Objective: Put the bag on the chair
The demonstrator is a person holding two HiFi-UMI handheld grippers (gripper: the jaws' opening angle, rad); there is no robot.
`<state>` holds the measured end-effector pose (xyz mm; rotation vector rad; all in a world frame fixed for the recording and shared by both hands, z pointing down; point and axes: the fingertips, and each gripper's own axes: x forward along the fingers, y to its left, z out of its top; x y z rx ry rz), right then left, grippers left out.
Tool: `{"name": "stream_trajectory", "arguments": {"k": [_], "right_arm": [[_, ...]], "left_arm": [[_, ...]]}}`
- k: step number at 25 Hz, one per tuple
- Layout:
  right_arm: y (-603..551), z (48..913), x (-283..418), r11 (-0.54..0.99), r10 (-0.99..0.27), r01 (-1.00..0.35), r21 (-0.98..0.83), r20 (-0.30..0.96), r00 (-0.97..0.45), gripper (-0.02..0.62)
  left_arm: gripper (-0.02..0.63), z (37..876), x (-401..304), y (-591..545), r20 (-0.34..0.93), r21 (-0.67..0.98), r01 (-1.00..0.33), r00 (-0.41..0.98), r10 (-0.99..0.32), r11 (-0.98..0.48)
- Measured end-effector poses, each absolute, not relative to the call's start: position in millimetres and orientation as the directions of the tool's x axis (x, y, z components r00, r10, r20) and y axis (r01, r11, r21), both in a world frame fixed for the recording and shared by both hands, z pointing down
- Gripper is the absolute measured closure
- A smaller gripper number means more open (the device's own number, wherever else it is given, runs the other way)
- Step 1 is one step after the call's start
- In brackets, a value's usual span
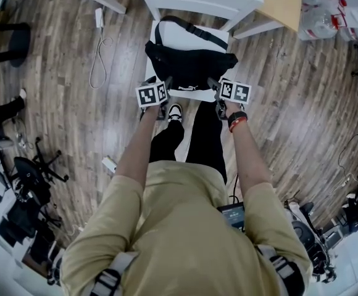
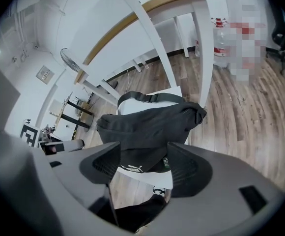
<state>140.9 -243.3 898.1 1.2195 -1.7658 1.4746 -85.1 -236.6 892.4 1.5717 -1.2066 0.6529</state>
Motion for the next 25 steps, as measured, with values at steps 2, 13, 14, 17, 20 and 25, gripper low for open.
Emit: {"name": "stream_trajectory", "arguments": {"k": [2,13,14,17,20,25], "right_arm": [[-239.2,888.8,136.3,0.000,-0.311,-0.878,-0.480,0.834,-0.456,0.285],[-226.7,819.2,123.9,0.057,-0.411,-0.889,-0.454,0.801,-0.435,0.290],[-226.0,811.6,122.0,0.077,-0.423,-0.893,-0.443,0.797,-0.432,0.290],[-225.0,785.5,115.1,0.123,-0.463,-0.901,-0.416,0.779,-0.423,0.296],[-225.5,754.7,113.2,0.142,-0.516,-0.909,-0.392,0.754,-0.406,0.308],[-226.9,713.0,121.3,0.140,-0.595,-0.917,-0.374,0.709,-0.380,0.343]], "left_arm": [[0.325,884.9,-85.6,-231.7,0.855,0.374,-0.928,0.349,-0.383,-0.012],[0.343,816.7,-74.5,-221.2,0.800,0.364,-0.921,0.385,-0.460,-0.139],[0.349,806.7,-72.4,-220.9,0.793,0.353,-0.921,0.387,-0.470,-0.164],[0.362,780.7,-69.1,-220.6,0.767,0.331,-0.918,0.396,-0.505,-0.217],[0.372,756.1,-67.0,-221.4,0.741,0.324,-0.913,0.407,-0.534,-0.246],[0.390,712.5,-68.2,-225.9,0.692,0.318,-0.910,0.414,-0.591,-0.266]]}}
